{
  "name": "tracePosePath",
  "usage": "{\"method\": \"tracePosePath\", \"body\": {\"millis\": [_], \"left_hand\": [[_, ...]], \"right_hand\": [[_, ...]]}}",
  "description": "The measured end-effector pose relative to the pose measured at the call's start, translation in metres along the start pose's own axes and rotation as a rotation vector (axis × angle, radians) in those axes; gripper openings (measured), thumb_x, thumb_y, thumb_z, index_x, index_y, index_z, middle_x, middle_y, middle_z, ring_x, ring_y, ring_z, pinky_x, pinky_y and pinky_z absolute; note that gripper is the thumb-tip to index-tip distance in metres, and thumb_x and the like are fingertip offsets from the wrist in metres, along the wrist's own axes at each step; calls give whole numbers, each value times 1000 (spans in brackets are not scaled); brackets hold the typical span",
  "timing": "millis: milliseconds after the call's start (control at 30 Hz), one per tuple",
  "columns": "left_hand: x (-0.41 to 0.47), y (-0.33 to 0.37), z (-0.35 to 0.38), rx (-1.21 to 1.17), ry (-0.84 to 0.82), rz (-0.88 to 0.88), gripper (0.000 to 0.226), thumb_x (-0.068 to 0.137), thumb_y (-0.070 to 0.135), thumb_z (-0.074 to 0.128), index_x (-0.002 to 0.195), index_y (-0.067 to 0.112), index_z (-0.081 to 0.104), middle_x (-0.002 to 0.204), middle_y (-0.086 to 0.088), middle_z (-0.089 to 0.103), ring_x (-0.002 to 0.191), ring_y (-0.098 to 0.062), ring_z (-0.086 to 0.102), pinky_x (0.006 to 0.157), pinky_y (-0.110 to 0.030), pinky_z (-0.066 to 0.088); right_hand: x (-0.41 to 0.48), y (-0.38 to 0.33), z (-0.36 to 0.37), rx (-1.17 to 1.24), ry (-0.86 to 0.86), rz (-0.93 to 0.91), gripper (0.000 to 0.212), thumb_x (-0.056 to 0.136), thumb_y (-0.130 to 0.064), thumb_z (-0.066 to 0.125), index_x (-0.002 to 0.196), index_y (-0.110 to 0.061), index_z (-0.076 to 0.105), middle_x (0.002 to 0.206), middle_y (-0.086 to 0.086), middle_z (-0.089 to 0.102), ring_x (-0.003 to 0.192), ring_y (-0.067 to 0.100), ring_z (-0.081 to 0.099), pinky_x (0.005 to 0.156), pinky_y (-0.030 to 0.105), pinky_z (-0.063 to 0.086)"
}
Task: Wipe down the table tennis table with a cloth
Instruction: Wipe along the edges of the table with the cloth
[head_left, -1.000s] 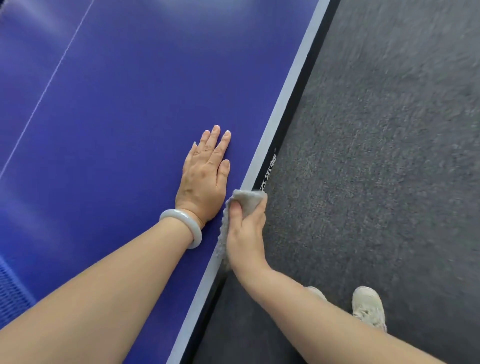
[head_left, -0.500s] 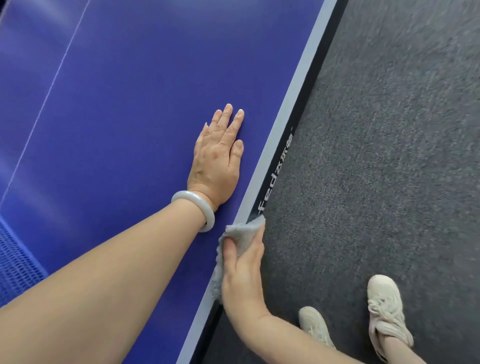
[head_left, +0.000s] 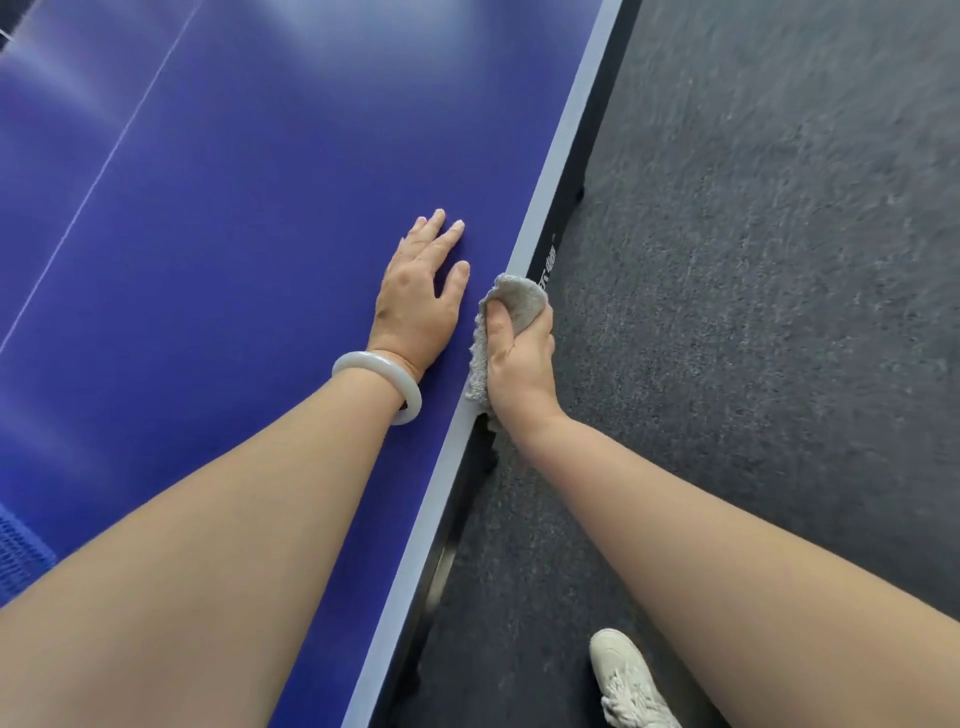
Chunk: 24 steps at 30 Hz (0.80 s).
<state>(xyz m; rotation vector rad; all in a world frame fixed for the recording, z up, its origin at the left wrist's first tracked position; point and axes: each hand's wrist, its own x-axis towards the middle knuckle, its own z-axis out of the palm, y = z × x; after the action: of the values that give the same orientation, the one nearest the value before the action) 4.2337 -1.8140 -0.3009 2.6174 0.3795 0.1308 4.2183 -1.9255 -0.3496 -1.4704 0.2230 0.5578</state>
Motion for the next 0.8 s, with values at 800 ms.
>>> {"method": "tracePosePath", "body": {"millis": [800], "left_hand": [[-151, -50, -23, 267, -113, 158, 51, 102, 19, 28, 153, 15, 28, 162, 0, 20, 151, -15, 12, 123, -41, 10]], "right_hand": [[-140, 65, 15, -115, -263, 197, 72, 101, -41, 49, 151, 0, 17, 147, 22, 43, 137, 31, 43, 113, 40, 34]]}}
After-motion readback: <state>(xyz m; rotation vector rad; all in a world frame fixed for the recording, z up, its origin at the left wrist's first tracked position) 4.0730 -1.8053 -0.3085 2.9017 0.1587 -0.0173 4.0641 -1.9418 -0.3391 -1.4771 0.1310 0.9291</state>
